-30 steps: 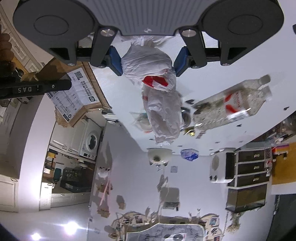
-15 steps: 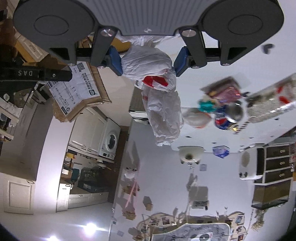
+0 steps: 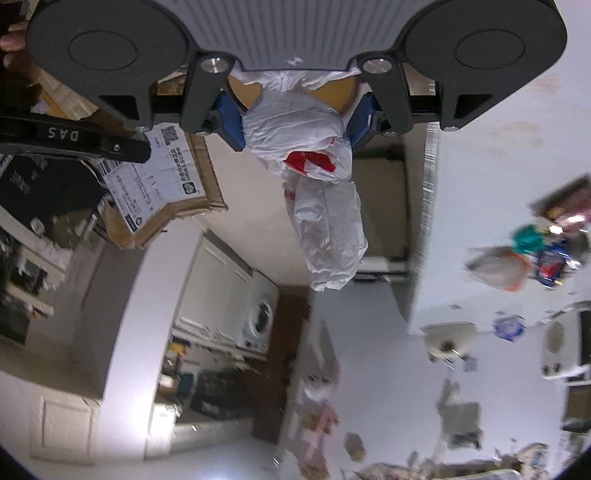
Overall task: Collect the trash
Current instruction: 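Carry the white bags and cardboard parcel with both tools over the trash bin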
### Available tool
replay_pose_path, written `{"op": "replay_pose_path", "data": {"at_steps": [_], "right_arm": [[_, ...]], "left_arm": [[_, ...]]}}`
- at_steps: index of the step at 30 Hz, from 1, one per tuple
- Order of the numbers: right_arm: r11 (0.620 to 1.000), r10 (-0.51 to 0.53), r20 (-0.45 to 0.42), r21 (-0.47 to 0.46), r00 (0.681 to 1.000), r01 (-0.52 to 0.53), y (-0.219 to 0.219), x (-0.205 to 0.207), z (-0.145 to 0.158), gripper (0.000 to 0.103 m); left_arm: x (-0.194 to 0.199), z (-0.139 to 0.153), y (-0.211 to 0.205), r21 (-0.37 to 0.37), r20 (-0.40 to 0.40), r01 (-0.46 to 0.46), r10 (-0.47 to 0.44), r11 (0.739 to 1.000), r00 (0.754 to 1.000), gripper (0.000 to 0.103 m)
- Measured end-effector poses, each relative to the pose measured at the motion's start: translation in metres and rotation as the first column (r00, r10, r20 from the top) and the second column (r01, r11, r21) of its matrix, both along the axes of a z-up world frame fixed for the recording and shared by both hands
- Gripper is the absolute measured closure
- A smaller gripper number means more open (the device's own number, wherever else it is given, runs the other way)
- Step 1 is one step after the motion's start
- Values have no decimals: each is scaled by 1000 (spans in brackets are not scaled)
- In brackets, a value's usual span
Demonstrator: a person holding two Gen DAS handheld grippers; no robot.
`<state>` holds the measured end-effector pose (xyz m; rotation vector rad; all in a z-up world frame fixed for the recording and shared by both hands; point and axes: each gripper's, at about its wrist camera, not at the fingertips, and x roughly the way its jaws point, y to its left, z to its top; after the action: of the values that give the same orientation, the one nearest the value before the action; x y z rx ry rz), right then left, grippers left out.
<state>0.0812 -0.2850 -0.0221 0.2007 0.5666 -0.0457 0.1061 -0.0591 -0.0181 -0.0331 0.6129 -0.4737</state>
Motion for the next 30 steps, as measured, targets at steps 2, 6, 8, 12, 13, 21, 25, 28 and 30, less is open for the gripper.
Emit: {"op": "replay_pose_path", "data": {"at_steps": [2,6,8,12,13,21,25,28,30], "right_arm": [[1000,-28,-20,-1,999,28,-9,4,-11,60],[998,-66,-69,-7,995,66,-21,17,-30,60],[997,-78,-90,-13,993,77,-23,26,-39,60],[998,-67,-126,-20,990,64,-26,48,-60,60],[998,-60,-132,-17,989,59,-26,52,-65,60],[999,-44,-268,-4,962,45,-26,103,-120,60],[1000,-20,-308,10,951,24,-26,121,-139,60],[999,-8,-326,30,945,19,-26,135,-149,60],[999,-11,-332,37,943,25,-28,140,-153,60]], "left_arm": [[13,-9,-14,20,-37,34,-33,999,999,43],[42,-26,-41,66,-116,103,-95,993,989,43],[60,-38,-53,73,-166,139,-125,988,978,43],[93,-66,-70,84,-251,183,-157,979,955,43],[100,-73,-74,80,-272,191,-163,978,948,43],[143,-126,-93,72,-403,195,-151,978,903,43],[158,-147,-95,105,-452,182,-116,978,884,42],[168,-156,-97,125,-454,169,-96,978,886,38],[172,-159,-97,143,-450,149,-69,978,890,26]]}}
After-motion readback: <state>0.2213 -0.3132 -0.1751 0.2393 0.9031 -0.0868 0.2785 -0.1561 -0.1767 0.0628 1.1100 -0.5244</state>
